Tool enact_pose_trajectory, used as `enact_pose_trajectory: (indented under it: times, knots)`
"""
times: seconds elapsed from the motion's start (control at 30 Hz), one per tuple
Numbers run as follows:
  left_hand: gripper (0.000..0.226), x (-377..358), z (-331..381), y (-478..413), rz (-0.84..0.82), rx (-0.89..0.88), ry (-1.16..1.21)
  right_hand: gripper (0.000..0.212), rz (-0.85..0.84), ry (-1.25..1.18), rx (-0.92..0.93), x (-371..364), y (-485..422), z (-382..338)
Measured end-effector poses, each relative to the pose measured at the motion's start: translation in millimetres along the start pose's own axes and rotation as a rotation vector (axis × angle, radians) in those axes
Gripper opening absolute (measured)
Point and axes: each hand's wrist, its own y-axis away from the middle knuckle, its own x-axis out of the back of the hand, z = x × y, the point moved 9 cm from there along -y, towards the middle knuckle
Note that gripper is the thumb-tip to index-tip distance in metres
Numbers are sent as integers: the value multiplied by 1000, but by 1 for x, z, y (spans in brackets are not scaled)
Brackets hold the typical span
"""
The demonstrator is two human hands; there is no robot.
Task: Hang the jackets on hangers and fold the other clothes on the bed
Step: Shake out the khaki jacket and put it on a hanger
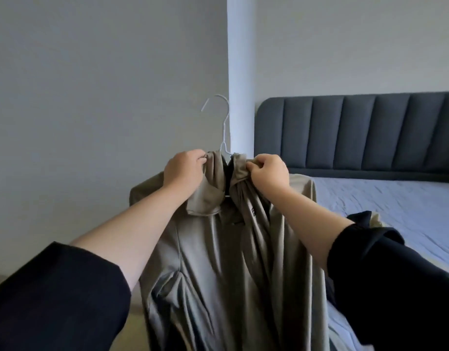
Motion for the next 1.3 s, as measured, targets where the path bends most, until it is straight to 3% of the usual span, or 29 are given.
enact_pose_trajectory:
  times: [0.37,0.47,0.53,0.63,0.7,0.8,0.93,1.03,1.1,1.3]
  knots:
    - [19,282,8,-49,497,-72,-240,19,176,-196,447,43,-26,-276]
    - [19,331,7,-48,544,-76,-286,16,204,-237,519,45,-22,-321]
    - [16,351,-7,-48,437,-27,-369,14,155,-226,547,34,-15,-340]
    - [17,341,-53,-40,-36,146,-485,11,167,-146,622,12,6,-346]
    - [23,337,-75,-22,-171,210,-467,10,113,-122,632,-11,17,-339]
    - [27,347,-84,-2,-15,190,-426,11,-48,-128,557,-45,26,-325]
    - [32,358,-97,18,228,183,-502,13,-122,-81,505,-61,29,-301]
    - [32,364,-110,33,344,184,-534,29,-153,-119,428,-64,27,-277]
    - [29,363,-114,40,412,168,-530,35,-115,-92,451,-63,30,-271]
    - [30,356,-113,47,501,81,-423,19,-101,33,652,-62,52,-301]
